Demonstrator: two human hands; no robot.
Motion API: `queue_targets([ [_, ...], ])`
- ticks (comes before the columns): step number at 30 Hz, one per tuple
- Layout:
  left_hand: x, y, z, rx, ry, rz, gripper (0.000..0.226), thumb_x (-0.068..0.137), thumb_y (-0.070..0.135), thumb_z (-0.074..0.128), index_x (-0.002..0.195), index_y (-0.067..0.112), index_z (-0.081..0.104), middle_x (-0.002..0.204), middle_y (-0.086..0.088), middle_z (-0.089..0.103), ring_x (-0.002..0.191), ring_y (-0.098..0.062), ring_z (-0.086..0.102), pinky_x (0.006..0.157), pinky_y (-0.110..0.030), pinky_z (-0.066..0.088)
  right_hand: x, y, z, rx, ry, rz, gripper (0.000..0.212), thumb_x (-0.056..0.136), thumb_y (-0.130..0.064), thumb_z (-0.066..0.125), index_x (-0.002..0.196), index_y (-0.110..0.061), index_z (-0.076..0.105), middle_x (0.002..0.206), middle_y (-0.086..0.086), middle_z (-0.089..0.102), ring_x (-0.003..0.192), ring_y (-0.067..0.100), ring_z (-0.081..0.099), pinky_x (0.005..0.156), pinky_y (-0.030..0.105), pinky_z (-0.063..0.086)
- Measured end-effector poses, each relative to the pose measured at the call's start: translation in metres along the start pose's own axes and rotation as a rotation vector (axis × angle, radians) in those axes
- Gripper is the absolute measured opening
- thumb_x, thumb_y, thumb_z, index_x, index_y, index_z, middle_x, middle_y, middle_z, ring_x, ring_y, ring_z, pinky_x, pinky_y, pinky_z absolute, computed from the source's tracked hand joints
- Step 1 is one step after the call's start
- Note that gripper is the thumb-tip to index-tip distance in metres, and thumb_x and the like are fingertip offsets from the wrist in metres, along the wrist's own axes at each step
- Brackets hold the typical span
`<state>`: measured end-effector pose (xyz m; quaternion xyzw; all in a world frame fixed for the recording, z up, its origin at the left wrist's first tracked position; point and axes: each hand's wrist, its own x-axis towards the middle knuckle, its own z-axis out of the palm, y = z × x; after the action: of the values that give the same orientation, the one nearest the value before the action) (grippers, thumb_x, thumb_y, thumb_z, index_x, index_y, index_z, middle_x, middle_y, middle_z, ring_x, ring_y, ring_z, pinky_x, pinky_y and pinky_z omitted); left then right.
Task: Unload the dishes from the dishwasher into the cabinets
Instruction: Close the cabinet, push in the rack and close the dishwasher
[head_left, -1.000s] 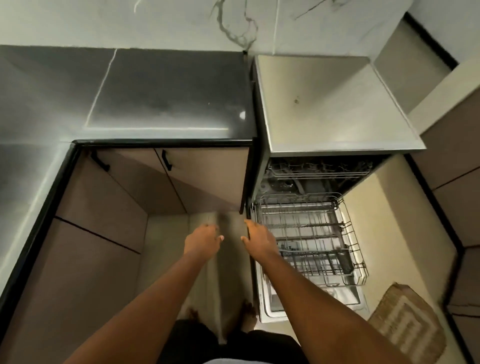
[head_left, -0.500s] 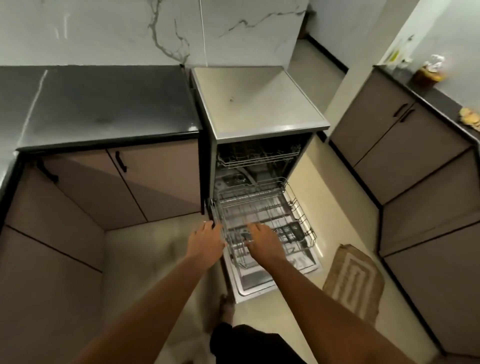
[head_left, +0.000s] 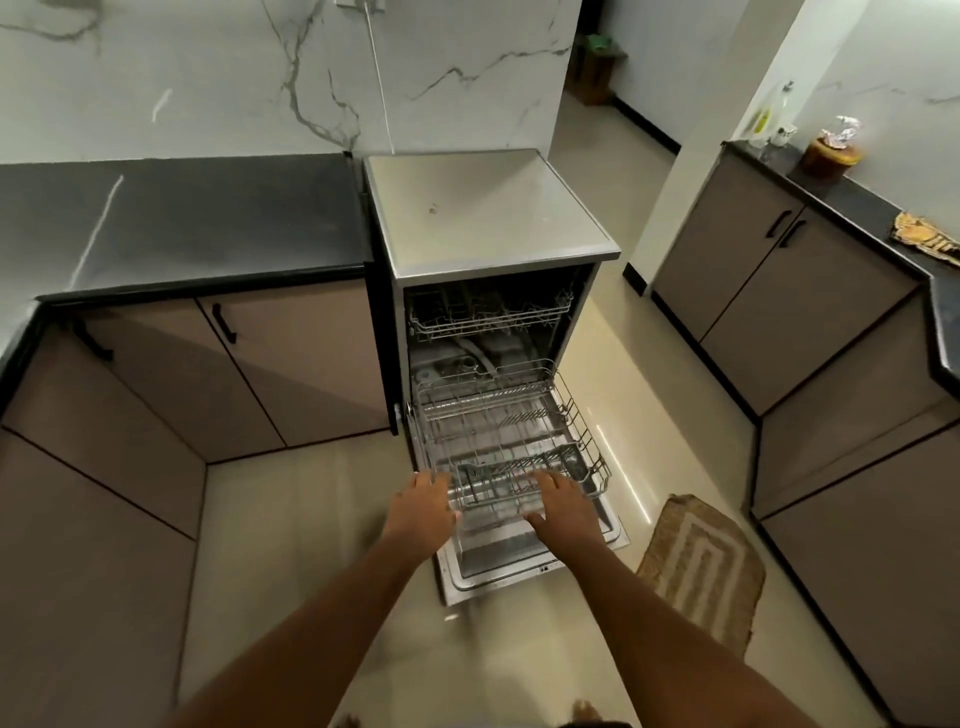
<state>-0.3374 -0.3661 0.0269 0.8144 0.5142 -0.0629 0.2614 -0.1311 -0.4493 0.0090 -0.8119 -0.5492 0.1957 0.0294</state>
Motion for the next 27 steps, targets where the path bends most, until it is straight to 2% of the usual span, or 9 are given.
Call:
queue_targets([
  [4,0.013,0.053,0.039,-0.053,-0.014,-0.061,0.069,0.092,0.036,0.060,0.150,0.019,0.028,0.155,-0.011,0.032,0.140,-0.030,0.035,0.113,-0.046,0.035,-0.002,0.073,-0.016,-0.003,-0.018,-0.024,0.072,0.094,-0.040,0.063,0.154,-0.022,0.028,0.158,0.007,0.034,0.146,0.027,0.031,0.116,0.043,0.034],
  [7,0.025,0.121,0.083,-0.063,-0.050,-0.110,0.069,0.090,0.039,0.060,0.148,0.019,0.030,0.156,-0.012,0.029,0.141,-0.031,0.033,0.111,-0.048,0.036,-0.008,0.145,-0.032,-0.006,-0.049,-0.025,0.073,0.097,-0.042,0.059,0.156,-0.020,0.023,0.161,0.007,0.028,0.148,0.026,0.027,0.118,0.040,0.030],
  [11,0.035,0.190,0.124,-0.097,-0.108,-0.108,0.072,0.093,0.039,0.057,0.153,0.022,0.022,0.161,-0.010,0.018,0.146,-0.030,0.023,0.116,-0.045,0.029,-0.012,0.206,-0.044,-0.054,-0.098,-0.058,0.070,0.098,-0.042,0.055,0.156,-0.022,0.021,0.159,0.004,0.031,0.145,0.022,0.031,0.116,0.035,0.029],
  [14,0.038,0.213,0.147,-0.073,-0.131,-0.131,0.076,0.094,0.043,0.057,0.154,0.023,0.016,0.164,-0.008,0.010,0.150,-0.029,0.015,0.117,-0.045,0.025,-0.010,0.224,-0.034,-0.118,-0.211,-0.099,0.072,0.100,-0.040,0.052,0.158,-0.020,0.015,0.164,0.007,0.019,0.150,0.024,0.021,0.119,0.038,0.024],
  [17,0.054,0.216,0.171,-0.035,-0.169,-0.142,0.079,0.096,0.043,0.053,0.156,0.022,0.006,0.165,-0.008,-0.001,0.152,-0.029,0.002,0.118,-0.048,0.019,0.011,0.232,-0.012,-0.173,-0.332,-0.169,0.071,0.102,-0.037,0.047,0.159,-0.016,0.009,0.166,0.009,0.010,0.154,0.026,0.008,0.123,0.041,0.015],
  [19,0.066,0.210,0.181,-0.032,-0.198,-0.171,0.080,0.096,0.043,0.052,0.156,0.019,0.004,0.165,-0.010,-0.003,0.151,-0.032,0.000,0.118,-0.049,0.019,0.031,0.232,0.004,-0.198,-0.391,-0.207,0.073,0.103,-0.036,0.046,0.159,-0.016,0.004,0.167,0.011,0.006,0.154,0.027,0.004,0.124,0.041,0.011],
  [24,0.134,0.176,0.207,0.014,-0.197,-0.183,0.082,0.099,0.043,0.047,0.156,0.014,-0.005,0.163,-0.014,-0.012,0.151,-0.033,-0.009,0.122,-0.047,0.011,0.106,0.226,0.062,-0.181,-0.425,-0.218,0.081,0.102,-0.036,0.048,0.159,-0.016,-0.005,0.167,0.013,-0.004,0.154,0.030,-0.005,0.125,0.045,0.008],
  [27,0.183,0.154,0.231,0.015,-0.186,-0.187,0.080,0.099,0.040,0.047,0.156,0.014,-0.002,0.163,-0.014,-0.014,0.150,-0.034,-0.010,0.122,-0.050,0.007,0.161,0.227,0.107,-0.161,-0.444,-0.235,0.083,0.101,-0.035,0.051,0.158,-0.014,-0.005,0.166,0.015,-0.005,0.154,0.032,-0.006,0.125,0.046,0.008],
])
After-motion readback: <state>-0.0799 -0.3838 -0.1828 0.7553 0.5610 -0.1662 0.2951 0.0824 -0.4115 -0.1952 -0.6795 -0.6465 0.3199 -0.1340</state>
